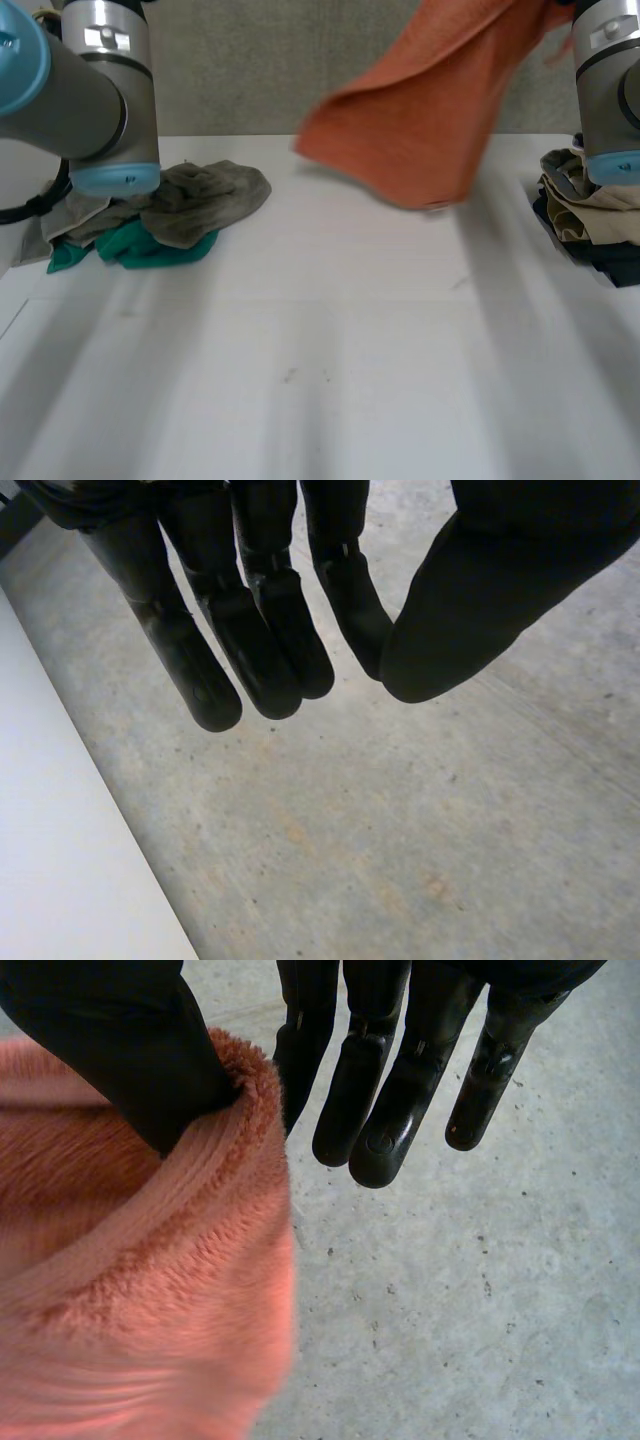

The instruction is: Fold the laundry.

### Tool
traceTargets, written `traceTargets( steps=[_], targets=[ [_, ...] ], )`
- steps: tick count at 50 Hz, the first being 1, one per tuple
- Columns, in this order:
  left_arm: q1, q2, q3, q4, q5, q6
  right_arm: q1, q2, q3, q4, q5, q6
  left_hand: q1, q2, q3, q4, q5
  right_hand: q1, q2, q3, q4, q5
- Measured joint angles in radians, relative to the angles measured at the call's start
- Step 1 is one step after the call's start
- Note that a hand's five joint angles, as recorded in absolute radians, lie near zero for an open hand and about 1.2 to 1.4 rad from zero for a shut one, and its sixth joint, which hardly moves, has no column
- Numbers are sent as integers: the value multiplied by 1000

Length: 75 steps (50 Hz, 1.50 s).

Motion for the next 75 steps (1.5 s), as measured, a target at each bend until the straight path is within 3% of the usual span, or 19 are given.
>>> traceTargets(
  steps=[10, 13, 14, 15, 17, 25, 31, 39, 64, 66, 67, 68, 71, 72, 75],
  targets=[
    [-16, 53, -303, -29, 3, -11, 2, -52, 204, 104, -15, 4, -61, -78, -75, -81, -60, 0, 0, 0, 0, 13],
    [-34, 47, -426, -45, 3, -33, 6, -56, 273, 169, -17, 4, -599, -577, -563, -580, -547, 0, 0, 0, 0, 13],
    [-34, 47, -426, -45, 3, -33, 6, -56, 273, 169, -17, 4, -599, -577, -563, -580, -547, 0, 0, 0, 0, 13],
    [-41, 42, -462, -49, 4, -48, 10, -58, 286, 189, -16, 5, -788, -779, -753, -774, -742, 0, 0, 0, 0, 13],
    [-56, 24, -516, -54, 4, -93, 28, -68, 299, 223, -15, 5, -865, -905, -894, -910, -886, 0, 0, 0, 0, 13],
    [-102, -30, -537, -57, 28, -268, 117, -164, 258, 282, -6, 5, -872, -949, -931, -950, -932, 0, 0, 0, 0, 13],
    [-109, -67, -504, -58, 96, -378, 176, -254, 238, 323, -5, 5, -908, -967, -953, -970, -939, 0, 0, 0, 0, 13],
    [-112, -150, -478, -59, 145, -446, 265, -344, 236, 357, -4, 6, -908, -971, -953, -973, -939, 0, 0, 0, 0, 13],
    [-225, -255, -477, -64, 218, -601, 395, -460, 242, 406, 69, 7, -854, -911, -907, -919, -883, 0, 0, 0, 0, 13],
    [-238, -267, -463, -66, 229, -615, 400, -466, 249, 410, 76, 7, -385, -474, -472, -493, -464, 0, 0, 0, 0, 13],
    [-240, -270, -459, -66, 231, -618, 401, -467, 250, 412, 77, 7, -385, -474, -472, -493, -464, 0, 0, 0, 0, 13],
    [-243, -274, -450, -67, 234, -626, 402, -471, 255, 415, 79, 8, -197, -291, -306, -312, -286, 0, 0, 0, 0, 13],
    [-246, -277, -440, -69, 238, -641, 401, -476, 262, 420, 81, 8, -197, -291, -306, -312, -286, 0, 0, 0, 0, 13],
    [-246, -279, -430, -71, 241, -658, 401, -478, 266, 423, 82, 9, 8, -20, -24, -25, -19, 0, 0, 0, 0, 13],
    [-246, -277, -424, -72, 239, -673, 397, -483, 277, 431, 85, 9, 8, -6, -6, -7, -19, 0, 0, 0, 0, 13]
  ],
)
